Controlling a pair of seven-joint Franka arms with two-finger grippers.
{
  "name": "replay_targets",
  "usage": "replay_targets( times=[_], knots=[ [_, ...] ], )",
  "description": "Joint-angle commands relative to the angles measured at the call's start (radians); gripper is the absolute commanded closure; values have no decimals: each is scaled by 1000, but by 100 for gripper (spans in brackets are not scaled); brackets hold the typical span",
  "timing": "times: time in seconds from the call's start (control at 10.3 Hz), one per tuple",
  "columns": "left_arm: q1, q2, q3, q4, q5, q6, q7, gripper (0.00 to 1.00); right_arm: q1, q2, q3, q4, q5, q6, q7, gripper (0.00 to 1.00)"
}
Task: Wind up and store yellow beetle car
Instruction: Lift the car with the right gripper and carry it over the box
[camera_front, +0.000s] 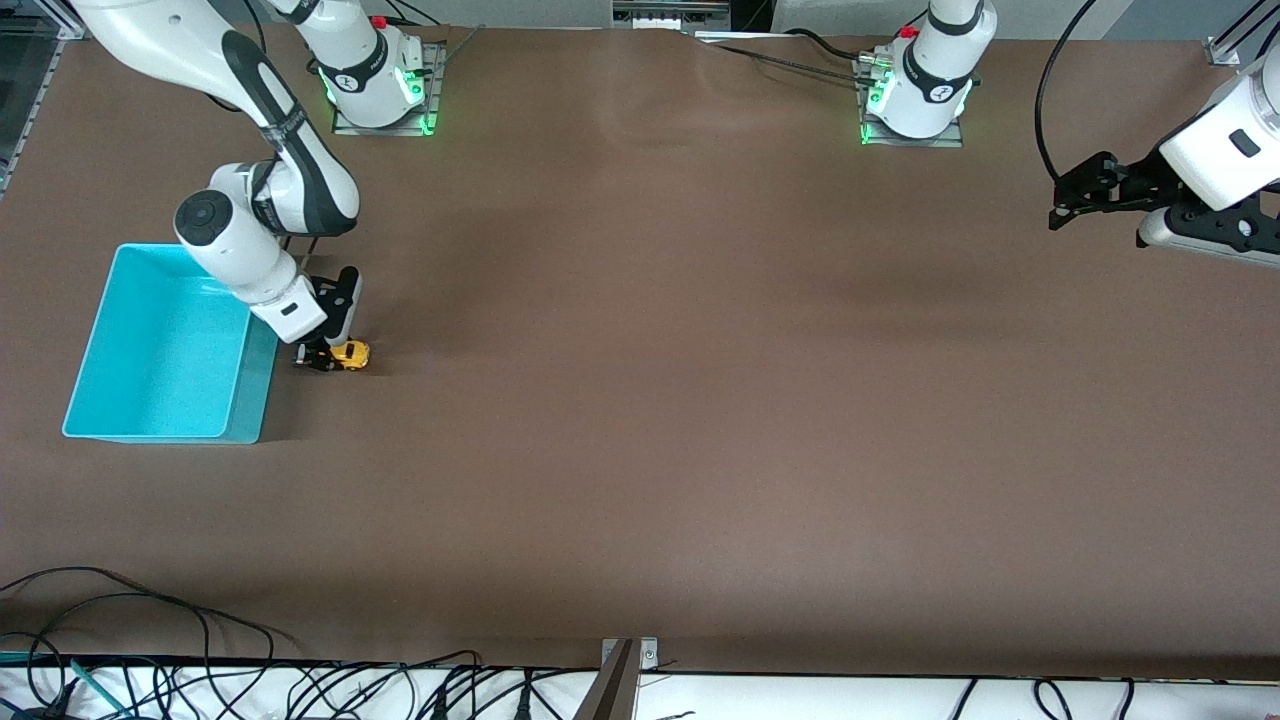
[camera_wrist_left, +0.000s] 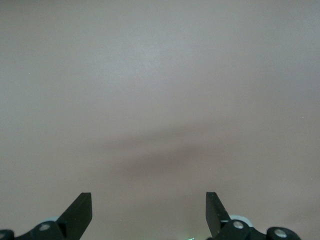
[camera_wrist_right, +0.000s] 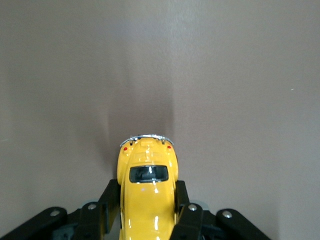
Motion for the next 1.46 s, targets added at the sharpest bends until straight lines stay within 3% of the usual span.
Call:
replay_targets(
  times=[0.0, 0.29, 0.58, 0.97, 1.36],
  knots=[
    [5, 16, -5, 35, 10, -25, -14, 0, -18, -162, 15, -16, -14, -199, -19, 100],
    [6, 16, -4, 35, 10, -26, -11, 0, -46, -288, 12, 1, -6, -409, -186, 100],
    [5, 16, -4, 35, 10, -26, -11, 0, -154, -331, 10, 27, -3, -491, -444, 100],
    [5, 16, -4, 35, 10, -25, -11, 0, -327, -296, 12, 60, -6, -490, -802, 100],
    [5, 16, -4, 35, 9, -25, -11, 0, -467, -171, 15, 109, -5, -474, -1111, 100]
  ],
)
